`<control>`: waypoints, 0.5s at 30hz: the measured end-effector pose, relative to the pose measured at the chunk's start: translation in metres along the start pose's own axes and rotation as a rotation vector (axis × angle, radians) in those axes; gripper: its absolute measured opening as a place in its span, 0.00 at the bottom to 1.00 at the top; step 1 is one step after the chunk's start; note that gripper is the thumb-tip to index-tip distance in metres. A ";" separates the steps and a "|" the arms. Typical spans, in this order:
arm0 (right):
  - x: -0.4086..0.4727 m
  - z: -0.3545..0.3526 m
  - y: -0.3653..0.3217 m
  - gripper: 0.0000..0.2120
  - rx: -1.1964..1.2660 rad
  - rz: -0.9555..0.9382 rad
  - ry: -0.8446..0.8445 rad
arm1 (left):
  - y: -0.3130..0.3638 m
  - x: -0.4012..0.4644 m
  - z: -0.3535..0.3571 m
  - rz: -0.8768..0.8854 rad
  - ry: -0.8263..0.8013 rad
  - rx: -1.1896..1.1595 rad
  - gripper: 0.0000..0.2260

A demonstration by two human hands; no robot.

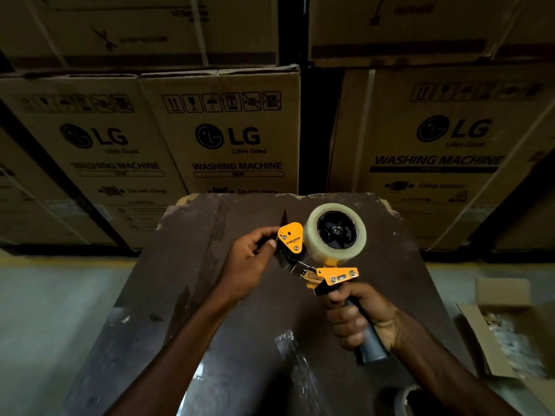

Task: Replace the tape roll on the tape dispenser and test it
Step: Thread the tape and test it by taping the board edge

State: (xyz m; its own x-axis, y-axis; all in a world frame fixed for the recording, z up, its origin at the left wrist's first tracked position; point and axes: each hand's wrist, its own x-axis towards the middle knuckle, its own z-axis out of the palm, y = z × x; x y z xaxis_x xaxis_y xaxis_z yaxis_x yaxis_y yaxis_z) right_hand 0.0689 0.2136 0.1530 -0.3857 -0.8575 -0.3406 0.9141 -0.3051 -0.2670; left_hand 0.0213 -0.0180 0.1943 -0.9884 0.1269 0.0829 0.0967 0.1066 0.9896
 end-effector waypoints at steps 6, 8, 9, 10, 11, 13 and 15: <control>0.006 -0.004 0.004 0.28 0.013 -0.027 0.078 | -0.002 0.000 -0.002 0.003 0.045 -0.002 0.14; 0.008 -0.009 0.006 0.29 0.038 -0.034 0.075 | -0.003 0.002 -0.005 0.011 0.064 0.024 0.14; 0.009 -0.011 0.007 0.31 0.056 -0.032 0.074 | -0.005 0.003 -0.007 0.009 0.073 0.029 0.14; 0.010 -0.013 0.008 0.31 0.073 -0.029 0.072 | -0.007 0.005 -0.008 0.003 0.082 0.033 0.15; 0.012 -0.017 0.009 0.30 0.086 -0.028 0.072 | -0.010 0.007 -0.010 -0.007 0.091 0.036 0.15; 0.016 -0.023 0.011 0.22 0.093 -0.039 0.071 | -0.019 0.011 -0.010 -0.031 0.115 0.032 0.15; 0.021 -0.032 0.014 0.16 0.091 -0.058 0.077 | -0.031 0.013 -0.010 -0.065 0.138 0.024 0.15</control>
State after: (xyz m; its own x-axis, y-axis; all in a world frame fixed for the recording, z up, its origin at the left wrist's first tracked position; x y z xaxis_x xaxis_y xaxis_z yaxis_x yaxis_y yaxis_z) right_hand 0.0696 0.2043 0.1134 -0.4435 -0.8040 -0.3961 0.8962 -0.3925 -0.2069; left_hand 0.0040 -0.0298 0.1660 -0.9992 -0.0175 0.0360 0.0334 0.1335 0.9905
